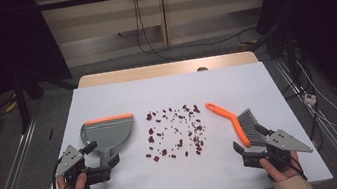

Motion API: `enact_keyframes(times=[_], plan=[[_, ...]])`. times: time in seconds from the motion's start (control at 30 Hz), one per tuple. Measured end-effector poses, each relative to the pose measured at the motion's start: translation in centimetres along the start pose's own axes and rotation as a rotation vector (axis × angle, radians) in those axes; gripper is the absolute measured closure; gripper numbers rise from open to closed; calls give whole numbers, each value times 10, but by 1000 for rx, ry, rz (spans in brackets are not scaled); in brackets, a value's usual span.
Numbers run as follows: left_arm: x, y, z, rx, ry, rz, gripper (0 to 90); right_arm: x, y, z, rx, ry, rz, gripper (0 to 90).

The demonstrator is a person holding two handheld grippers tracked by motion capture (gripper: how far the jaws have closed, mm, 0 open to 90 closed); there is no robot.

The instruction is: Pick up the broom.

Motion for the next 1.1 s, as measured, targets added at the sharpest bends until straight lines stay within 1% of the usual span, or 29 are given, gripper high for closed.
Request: enact_keyframes(times=[0.27,0.37,0.4,0.47,0.53,0.57,0.6,0.67,0.7,0.73,0.87,0.97,1.0,1.03,1.1], plan=[[0,0,0,-1,0,-1,26,-1,-2,1,0,5,6,49],[0,1,0,1,2,0,26,-1,-3,0,2,-10,4,39],[-1,1,-1,2,2,0,26,-2,-4,0,2,-4,3,22],[-1,0,0,1,2,-1,27,-3,-7,-1,5,-2,2,26],[0,0,0,0,2,0,26,-5,-10,-4,22,-1,-1,31],[0,0,0,-2,1,2,26,-5,-10,-4,22,-1,-1,31],[0,0,0,-2,1,2,26,-7,-14,-8,38,14,-16,30],[-1,0,0,-3,7,5,27,-9,-16,-12,51,24,-16,33],[-1,0,0,-3,7,5,26,-9,-17,-13,55,17,-29,40],[-2,0,0,-2,7,1,26,-9,-19,-15,56,11,-27,45],[-2,-1,0,-4,7,1,27,-11,-25,-20,59,16,-21,53],[-1,-1,0,-7,7,4,26,-13,-30,-24,76,14,-23,65],[-1,-1,-1,-6,13,6,27,-14,-32,-27,81,9,-36,87],[-1,-1,-1,-6,13,6,27,-14,-33,-28,83,1,-41,94],[-2,-1,-2,-9,17,6,26,-16,-36,-31,92,0,-47,113]])
Point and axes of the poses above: each handheld gripper's, and its own axes: z roughly backward along the jaws, y roughly out of its underside, x roughly to its left, the point moved 5 cm from there along -z, roughly forward along the jaws, and after that the axes turned 1 degree about x, right-handed, at the moved point
